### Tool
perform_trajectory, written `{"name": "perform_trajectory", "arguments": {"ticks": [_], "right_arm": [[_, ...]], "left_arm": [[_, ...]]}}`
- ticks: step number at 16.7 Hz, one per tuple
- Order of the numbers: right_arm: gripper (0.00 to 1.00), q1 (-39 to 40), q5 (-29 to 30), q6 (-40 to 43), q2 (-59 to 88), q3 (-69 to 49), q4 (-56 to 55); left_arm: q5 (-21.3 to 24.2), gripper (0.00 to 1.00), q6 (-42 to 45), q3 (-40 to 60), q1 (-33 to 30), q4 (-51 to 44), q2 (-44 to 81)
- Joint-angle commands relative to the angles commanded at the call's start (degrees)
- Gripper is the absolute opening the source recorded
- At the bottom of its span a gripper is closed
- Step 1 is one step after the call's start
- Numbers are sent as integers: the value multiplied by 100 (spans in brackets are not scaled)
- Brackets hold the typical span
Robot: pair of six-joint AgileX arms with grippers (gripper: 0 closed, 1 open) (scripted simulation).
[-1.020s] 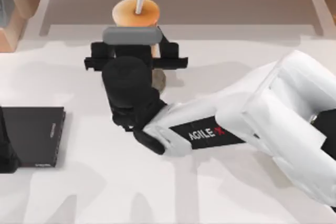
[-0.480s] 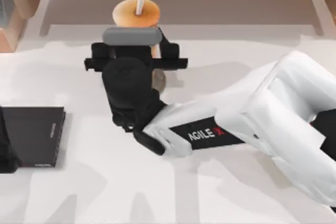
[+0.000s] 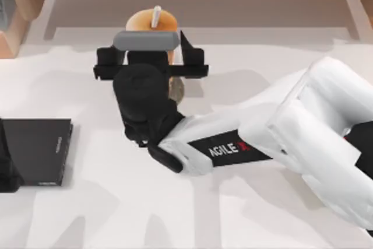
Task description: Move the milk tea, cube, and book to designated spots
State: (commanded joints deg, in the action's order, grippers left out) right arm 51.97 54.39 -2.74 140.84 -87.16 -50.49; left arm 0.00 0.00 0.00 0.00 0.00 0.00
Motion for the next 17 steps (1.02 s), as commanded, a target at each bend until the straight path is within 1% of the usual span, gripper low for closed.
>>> {"name": "perform_trajectory", "arguments": {"ticks": [5, 11, 17], "right_arm": [[100, -1, 11, -2, -17, 21, -12], [100, 279, 289, -36, -294, 586, -264], [100, 288, 328, -18, -470, 634, -74]], "left_arm": [[0, 100, 0, 0, 0, 0, 0], [0, 100, 0, 0, 0, 0, 0], [0, 100, 0, 0, 0, 0, 0]]}}
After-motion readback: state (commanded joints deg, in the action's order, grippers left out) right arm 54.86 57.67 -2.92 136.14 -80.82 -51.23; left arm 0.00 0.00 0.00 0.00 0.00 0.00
